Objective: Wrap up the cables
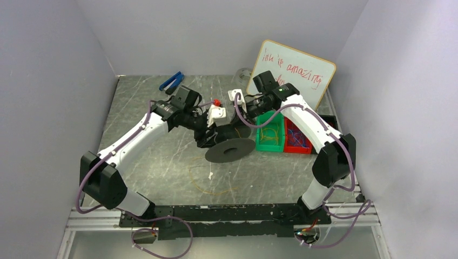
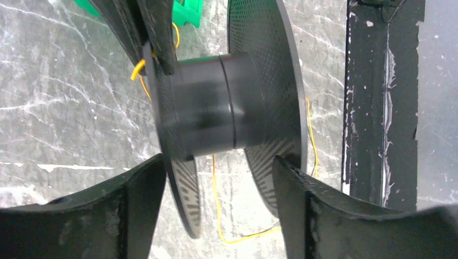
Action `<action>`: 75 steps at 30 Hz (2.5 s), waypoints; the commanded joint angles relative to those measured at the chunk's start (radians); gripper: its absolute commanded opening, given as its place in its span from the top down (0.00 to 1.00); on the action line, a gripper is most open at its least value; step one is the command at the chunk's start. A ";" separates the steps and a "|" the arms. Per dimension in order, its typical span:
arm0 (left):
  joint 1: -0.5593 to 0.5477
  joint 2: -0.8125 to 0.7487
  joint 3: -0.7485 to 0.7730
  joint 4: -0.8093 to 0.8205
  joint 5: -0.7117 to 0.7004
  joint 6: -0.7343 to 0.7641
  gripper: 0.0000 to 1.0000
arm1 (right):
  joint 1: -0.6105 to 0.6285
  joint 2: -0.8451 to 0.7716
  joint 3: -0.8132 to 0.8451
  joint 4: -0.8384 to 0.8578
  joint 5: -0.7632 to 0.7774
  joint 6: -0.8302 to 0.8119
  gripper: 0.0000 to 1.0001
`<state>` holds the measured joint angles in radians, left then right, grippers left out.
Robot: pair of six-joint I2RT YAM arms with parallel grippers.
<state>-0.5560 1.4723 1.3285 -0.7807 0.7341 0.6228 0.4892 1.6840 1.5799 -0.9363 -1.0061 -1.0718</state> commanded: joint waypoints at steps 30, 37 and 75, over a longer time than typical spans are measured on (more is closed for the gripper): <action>-0.005 -0.045 0.005 0.033 -0.049 0.006 0.97 | -0.100 -0.056 -0.009 -0.055 -0.090 -0.080 0.29; 0.007 -0.044 0.023 0.040 -0.043 -0.015 0.97 | -0.113 -0.060 -0.058 -0.059 -0.107 -0.063 0.40; 0.017 -0.033 0.330 -0.170 -0.459 0.011 0.16 | 0.159 -0.188 -0.022 0.106 0.607 -0.307 1.00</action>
<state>-0.5400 1.4269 1.6390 -0.9016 0.2951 0.5838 0.5941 1.5665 1.4914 -0.8490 -0.5545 -1.2594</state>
